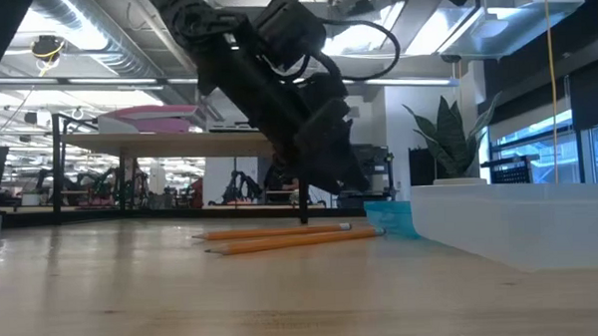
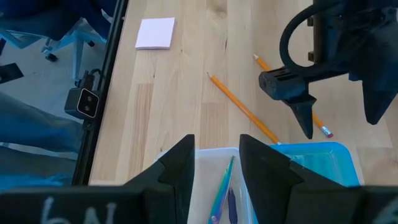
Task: Pack school essentials
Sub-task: Put the top orange pencil into the blue supply box
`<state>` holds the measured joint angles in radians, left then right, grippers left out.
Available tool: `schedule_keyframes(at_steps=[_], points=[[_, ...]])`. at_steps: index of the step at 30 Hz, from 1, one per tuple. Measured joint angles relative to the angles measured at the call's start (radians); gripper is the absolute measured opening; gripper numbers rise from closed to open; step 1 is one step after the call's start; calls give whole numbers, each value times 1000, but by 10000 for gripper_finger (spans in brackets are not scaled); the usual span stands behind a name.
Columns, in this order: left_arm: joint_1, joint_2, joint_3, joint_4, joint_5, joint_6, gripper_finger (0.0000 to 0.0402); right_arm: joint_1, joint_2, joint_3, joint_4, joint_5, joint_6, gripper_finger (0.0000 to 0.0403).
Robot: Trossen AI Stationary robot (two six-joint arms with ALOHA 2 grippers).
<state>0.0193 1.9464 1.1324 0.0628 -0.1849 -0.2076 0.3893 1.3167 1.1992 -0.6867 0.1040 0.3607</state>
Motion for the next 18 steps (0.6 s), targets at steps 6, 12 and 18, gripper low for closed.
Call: schedule_keyframes(at_steps=[6,12,18], points=[[-6,1,0,-9,-76,0,394,0,0,0,3,0,1,129],[-8,1,0,-9,-82,-1,394,0,0,0,4,0,1,129],[-6,7,0,-6,-86,-2,394,0,0,0,4,0,0,129]])
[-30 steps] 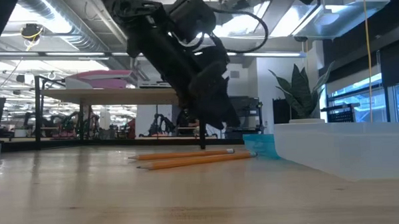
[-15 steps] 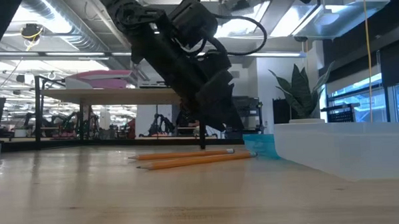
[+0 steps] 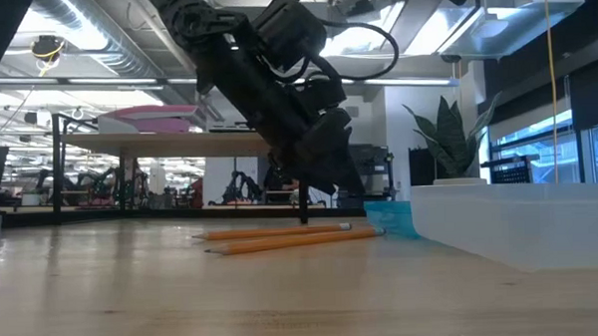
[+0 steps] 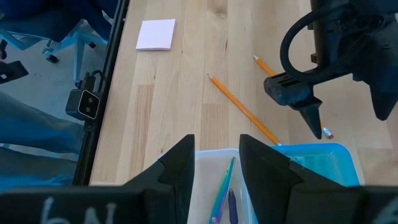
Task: Pack school essentials
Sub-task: Put the top orange pencil into the blue supply box
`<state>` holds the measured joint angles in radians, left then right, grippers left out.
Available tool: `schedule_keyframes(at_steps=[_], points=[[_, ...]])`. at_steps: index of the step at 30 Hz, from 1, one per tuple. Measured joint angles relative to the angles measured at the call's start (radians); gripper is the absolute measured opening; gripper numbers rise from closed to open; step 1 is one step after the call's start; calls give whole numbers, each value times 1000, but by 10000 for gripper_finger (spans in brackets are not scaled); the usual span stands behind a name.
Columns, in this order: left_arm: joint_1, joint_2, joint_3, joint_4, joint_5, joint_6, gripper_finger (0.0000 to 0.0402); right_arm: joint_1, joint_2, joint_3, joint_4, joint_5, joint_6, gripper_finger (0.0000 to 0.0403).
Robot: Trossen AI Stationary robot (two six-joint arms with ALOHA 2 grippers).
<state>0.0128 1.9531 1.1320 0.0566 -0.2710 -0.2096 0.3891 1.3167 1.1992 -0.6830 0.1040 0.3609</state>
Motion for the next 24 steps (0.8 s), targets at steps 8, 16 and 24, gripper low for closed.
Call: schedule_keyframes(at_steps=[8,16,24], points=[[0,20,-2,-37,16,-6,394,0,0,0,2,0,0,129],[12,17,100,-279,61,-46,394,0,0,0,7,0,0,129],[55,22,252,-463,71,11,394,0,0,0,6,0,-1,129]])
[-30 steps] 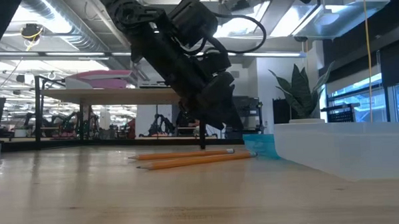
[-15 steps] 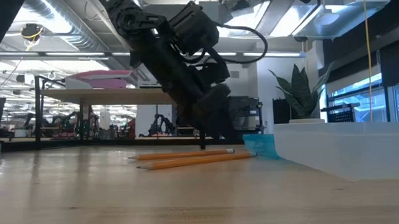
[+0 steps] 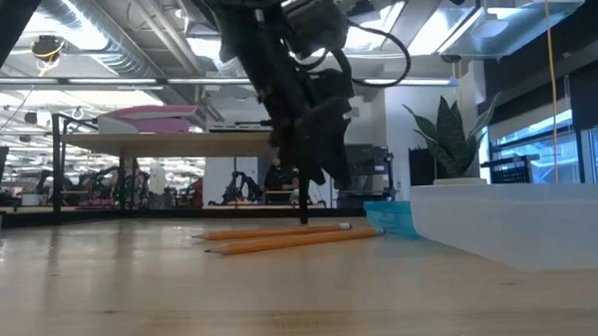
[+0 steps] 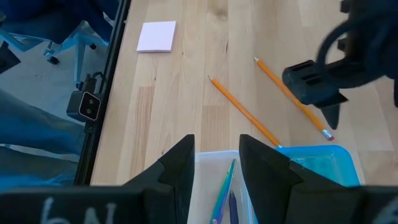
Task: Pack school essentials
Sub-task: Put the top orange pencil into the blue supply box
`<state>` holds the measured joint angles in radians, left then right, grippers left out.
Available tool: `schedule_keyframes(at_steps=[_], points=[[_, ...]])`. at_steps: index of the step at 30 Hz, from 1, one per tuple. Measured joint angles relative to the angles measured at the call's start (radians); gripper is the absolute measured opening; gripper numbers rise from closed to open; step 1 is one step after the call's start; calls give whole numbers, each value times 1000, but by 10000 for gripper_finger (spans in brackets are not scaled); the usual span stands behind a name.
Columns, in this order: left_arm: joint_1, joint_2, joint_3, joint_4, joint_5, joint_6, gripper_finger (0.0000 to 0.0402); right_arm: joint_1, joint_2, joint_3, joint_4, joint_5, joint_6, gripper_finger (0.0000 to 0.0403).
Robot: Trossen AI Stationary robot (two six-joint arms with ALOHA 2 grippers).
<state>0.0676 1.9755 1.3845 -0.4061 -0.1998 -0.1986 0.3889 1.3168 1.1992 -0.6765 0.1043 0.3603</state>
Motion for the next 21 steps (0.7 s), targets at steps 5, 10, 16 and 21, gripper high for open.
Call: schedule_keyframes(at_steps=[5,10,16,21], points=[[7,52,11,-5,60,-20,394,0,0,0,-1,0,-2,129],[-6,69,11,8,69,-41,394,0,0,0,-6,0,-2,129],[-18,68,11,46,5,7,394,0,0,0,-7,0,-2,129],[-31,92,10,53,-22,23,394,0,0,0,-7,0,-2,129]])
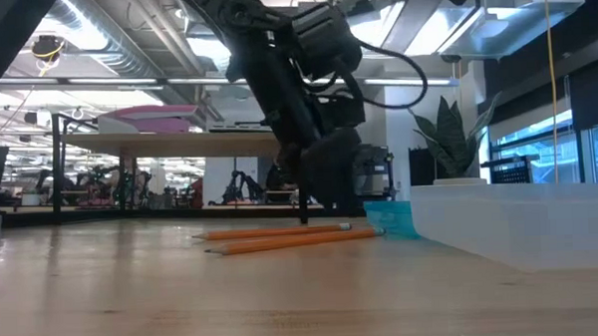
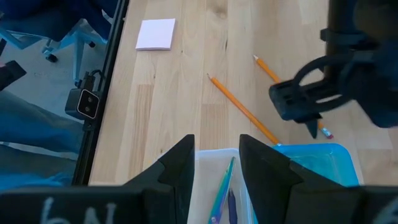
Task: Pack school essentials
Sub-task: Put the top orange pencil into the blue supply box
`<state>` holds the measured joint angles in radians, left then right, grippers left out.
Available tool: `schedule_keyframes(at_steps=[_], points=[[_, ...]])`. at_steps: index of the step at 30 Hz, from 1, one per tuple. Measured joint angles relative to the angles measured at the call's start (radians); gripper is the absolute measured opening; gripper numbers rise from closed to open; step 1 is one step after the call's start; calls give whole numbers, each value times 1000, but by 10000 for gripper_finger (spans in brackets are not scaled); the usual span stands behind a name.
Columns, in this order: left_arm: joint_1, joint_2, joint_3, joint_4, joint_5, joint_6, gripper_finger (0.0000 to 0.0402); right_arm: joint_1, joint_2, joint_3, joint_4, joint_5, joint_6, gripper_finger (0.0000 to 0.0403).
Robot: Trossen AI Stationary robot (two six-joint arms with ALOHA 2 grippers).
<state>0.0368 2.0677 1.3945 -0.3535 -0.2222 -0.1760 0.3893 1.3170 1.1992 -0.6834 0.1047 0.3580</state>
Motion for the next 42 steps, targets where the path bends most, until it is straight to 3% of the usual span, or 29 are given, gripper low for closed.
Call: schedule_keyframes(at_steps=[23,31,42], points=[[-10,43,-7,29,54,-84,384,0,0,0,-2,0,0,129],[-9,45,-8,35,57,-83,351,0,0,0,-2,0,0,129],[-9,46,-8,38,56,-85,266,0,0,0,-2,0,0,129]])
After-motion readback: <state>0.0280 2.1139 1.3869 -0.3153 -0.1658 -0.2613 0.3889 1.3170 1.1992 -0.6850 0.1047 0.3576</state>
